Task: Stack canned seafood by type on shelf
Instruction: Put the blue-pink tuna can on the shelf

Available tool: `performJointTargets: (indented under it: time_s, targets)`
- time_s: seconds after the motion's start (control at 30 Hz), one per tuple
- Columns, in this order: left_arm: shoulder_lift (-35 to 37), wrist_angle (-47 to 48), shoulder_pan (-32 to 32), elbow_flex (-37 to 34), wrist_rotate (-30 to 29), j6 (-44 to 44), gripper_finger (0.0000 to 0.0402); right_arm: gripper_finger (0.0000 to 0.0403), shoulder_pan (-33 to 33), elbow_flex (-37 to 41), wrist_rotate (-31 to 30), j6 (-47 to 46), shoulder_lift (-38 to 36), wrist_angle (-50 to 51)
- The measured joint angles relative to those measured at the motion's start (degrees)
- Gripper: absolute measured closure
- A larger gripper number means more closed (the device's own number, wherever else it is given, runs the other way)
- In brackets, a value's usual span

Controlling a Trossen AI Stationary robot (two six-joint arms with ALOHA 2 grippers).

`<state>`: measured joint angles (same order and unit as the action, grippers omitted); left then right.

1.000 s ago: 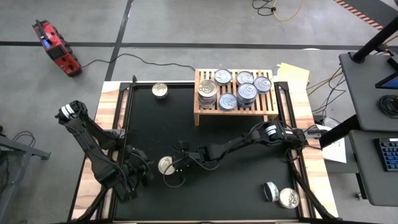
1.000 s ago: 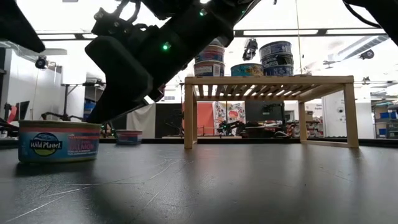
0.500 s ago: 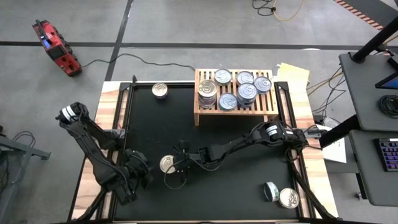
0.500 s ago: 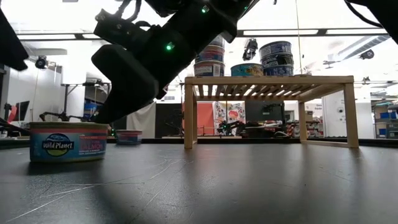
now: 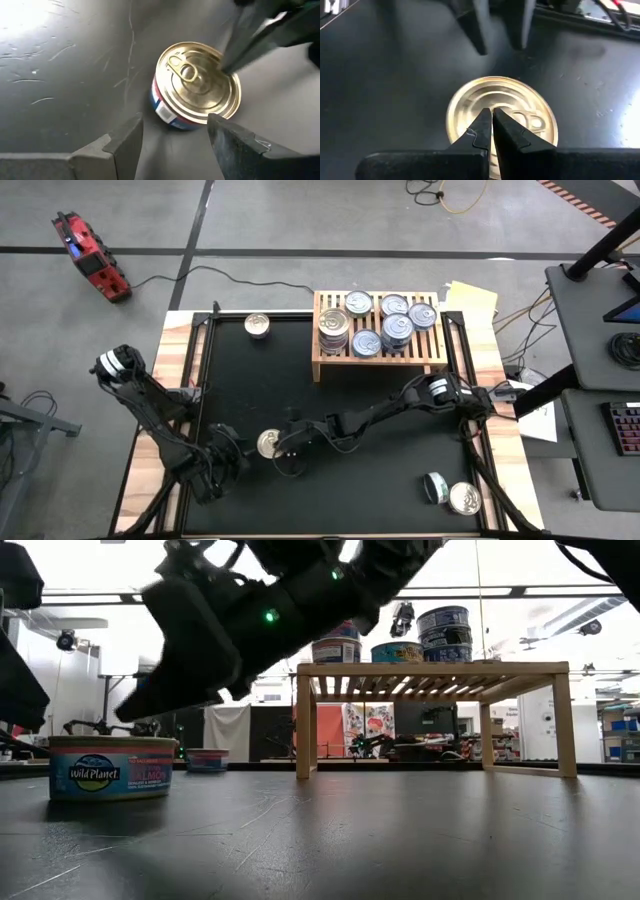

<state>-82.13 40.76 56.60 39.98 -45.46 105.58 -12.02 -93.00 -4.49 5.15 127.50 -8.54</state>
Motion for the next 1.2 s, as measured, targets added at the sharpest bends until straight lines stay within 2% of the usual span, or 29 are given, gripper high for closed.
performJointTargets:
  time_s: [0.23,0.33,0.63,0.87,1.2]
  targets:
    - [0.4,-12.0,0.0,-5.4,-3.6,0.3,0.0196,0.0394,0.0,3.3,-2.2,-1.7,0.0,-1.6]
    - [0.4,-14.6,-0.1,-6.9,-4.8,3.0,0.0196,0.0394,-0.1,5.1,-2.2,-3.0,-0.2,-4.0]
    - [0.4,-14.6,-0.2,-8.8,-6.1,13.6,0.0174,0.0394,-1.1,10.2,-3.8,-4.2,-0.2,-12.4]
    - [0.4,-15.3,-0.3,-8.3,-7.0,15.1,0.0146,0.0394,-1.6,10.7,-5.0,-3.7,-0.2,-12.5]
    - [0.4,-16.1,-0.5,-7.9,-7.1,19.0,0.0144,0.0394,-2.1,13.7,-5.0,-2.5,-0.2,-17.8]
